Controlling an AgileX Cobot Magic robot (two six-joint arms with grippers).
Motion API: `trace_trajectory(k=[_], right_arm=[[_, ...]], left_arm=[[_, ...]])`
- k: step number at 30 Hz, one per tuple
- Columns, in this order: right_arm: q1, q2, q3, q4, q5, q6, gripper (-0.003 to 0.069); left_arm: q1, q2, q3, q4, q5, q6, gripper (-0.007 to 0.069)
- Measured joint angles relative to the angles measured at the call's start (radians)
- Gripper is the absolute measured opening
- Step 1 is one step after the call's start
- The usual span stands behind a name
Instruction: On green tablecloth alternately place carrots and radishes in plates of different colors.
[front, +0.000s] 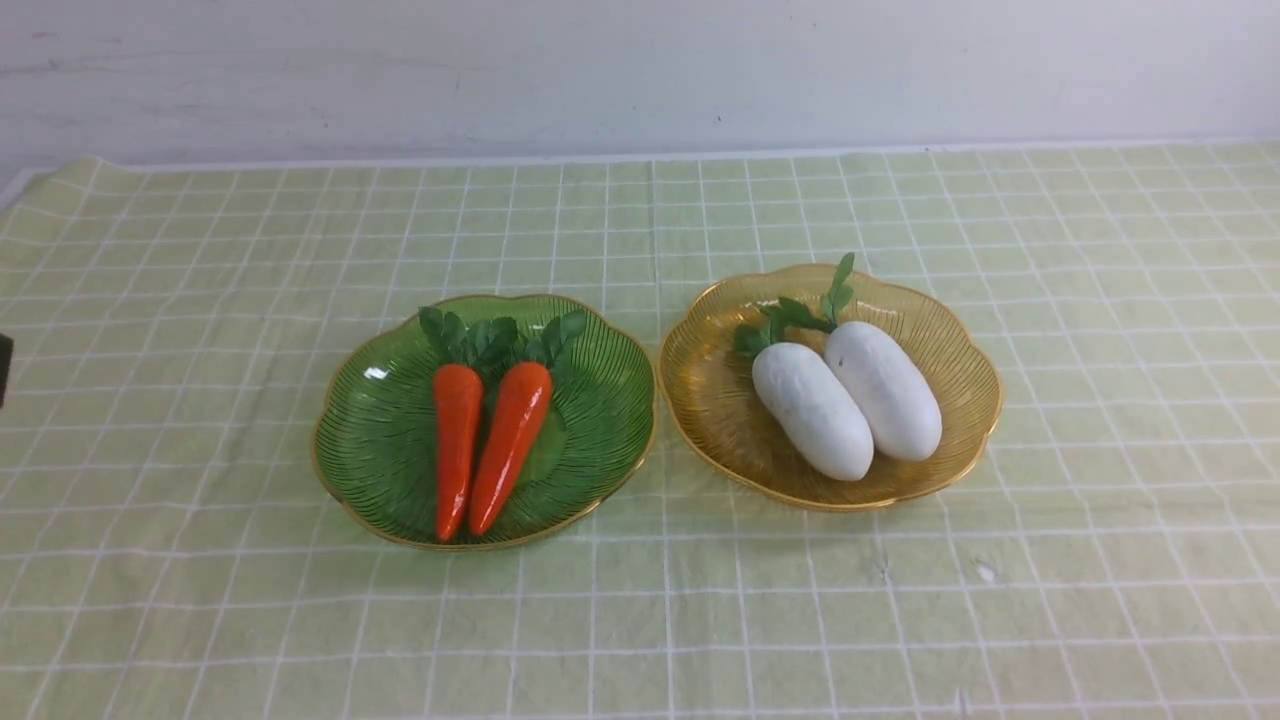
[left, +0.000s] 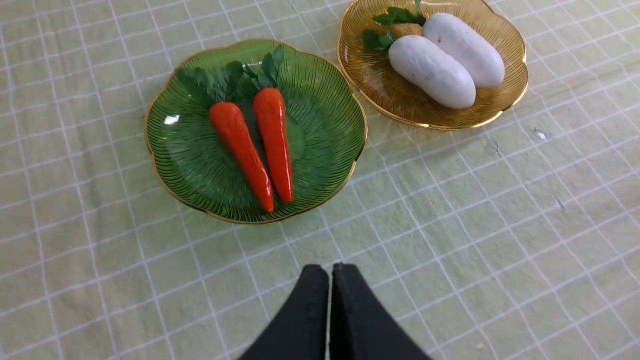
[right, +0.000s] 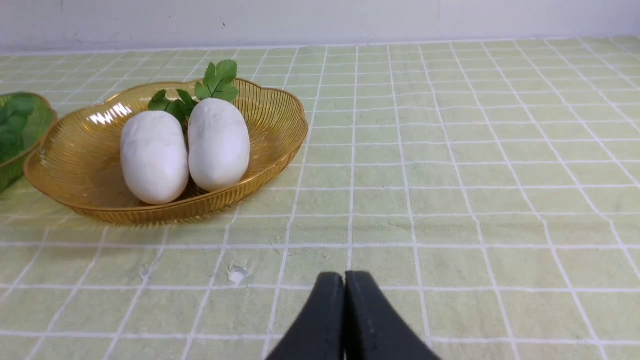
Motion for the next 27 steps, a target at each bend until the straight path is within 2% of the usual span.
trace_trajectory(k=[11, 20, 27], right_arm=[[0.0, 0.0, -0.001, 0.013, 0.002, 0.008, -0.0014], [0.0, 0.0, -0.002, -0.086, 0.004, 0.009, -0.0014], [0.0, 0.0, -0.002, -0.1, 0.004, 0.01, -0.0014]], left_arm=[[0.0, -0.001, 0.0, -0.003, 0.0, -0.002, -0.0008], [0.0, 0.014, -0.001, -0.001, 0.001, 0.0, -0.0008], [0.0, -0.013, -0.024, 0.015, 0.001, 0.0, -0.0008]])
